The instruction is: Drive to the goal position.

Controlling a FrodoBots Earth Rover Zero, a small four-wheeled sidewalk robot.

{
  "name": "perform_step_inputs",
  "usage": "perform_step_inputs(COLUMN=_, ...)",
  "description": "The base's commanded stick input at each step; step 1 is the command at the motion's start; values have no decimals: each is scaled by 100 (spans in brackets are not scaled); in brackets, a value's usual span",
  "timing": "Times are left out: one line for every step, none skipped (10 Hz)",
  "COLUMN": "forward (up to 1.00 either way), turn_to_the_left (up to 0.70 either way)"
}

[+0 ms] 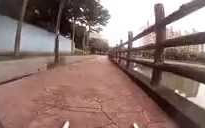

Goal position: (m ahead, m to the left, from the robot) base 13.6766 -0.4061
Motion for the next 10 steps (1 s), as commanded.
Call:
perform_step_inputs(forward=70, turn_to_the_left=0)
perform_step_inputs(forward=70, turn_to_the_left=0)
perform_step_inputs(forward=70, turn_to_the_left=0)
perform_step_inputs(forward=70, turn_to_the_left=0)
perform_step_inputs(forward=70, turn_to_the_left=0)
perform_step_inputs(forward=70, turn_to_the_left=0)
perform_step_inputs(forward=70, turn_to_the_left=0)
perform_step_inputs(forward=70, turn_to_the_left=0)
perform_step_inputs(forward=70, turn_to_the_left=0)
perform_step_inputs(forward=70, turn_to_the_left=0)
